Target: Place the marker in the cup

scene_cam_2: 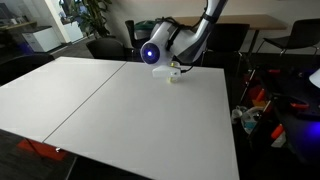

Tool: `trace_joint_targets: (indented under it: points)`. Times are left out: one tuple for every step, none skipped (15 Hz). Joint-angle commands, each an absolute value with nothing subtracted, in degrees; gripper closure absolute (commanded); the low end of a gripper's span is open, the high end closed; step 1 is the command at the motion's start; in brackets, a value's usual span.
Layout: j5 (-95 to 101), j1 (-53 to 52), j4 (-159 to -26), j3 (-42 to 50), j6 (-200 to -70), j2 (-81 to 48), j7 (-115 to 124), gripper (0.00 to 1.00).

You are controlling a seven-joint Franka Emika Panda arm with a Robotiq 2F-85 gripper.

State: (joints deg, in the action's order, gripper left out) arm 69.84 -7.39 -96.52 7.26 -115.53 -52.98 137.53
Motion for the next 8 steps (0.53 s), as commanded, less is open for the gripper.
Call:
trace_joint_targets:
  points:
    - [71.19, -7.71, -102.78, 5.71, -114.75, -45.16, 138.62, 0.00]
    - [71.28, -7.41, -104.14, 5.13, -115.62, -43.16, 137.86, 0.00]
    - [71.24, -6.65, -105.49, 4.30, -117.21, -41.08, 136.46, 0.00]
    - [71.41, -5.73, -106.87, 3.47, -119.33, -39.14, 135.04, 0.00]
    - [71.38, -4.30, -108.50, 2.48, -122.68, -36.85, 132.21, 0.00]
    - [71.30, -3.58, -109.63, 2.11, -125.07, -35.20, 130.17, 0.00]
    - [70.82, -2.61, -110.75, 1.76, -127.71, -33.39, 127.46, 0.00]
    - [70.43, -1.69, -111.77, 1.51, -130.38, -31.84, 124.69, 0.00]
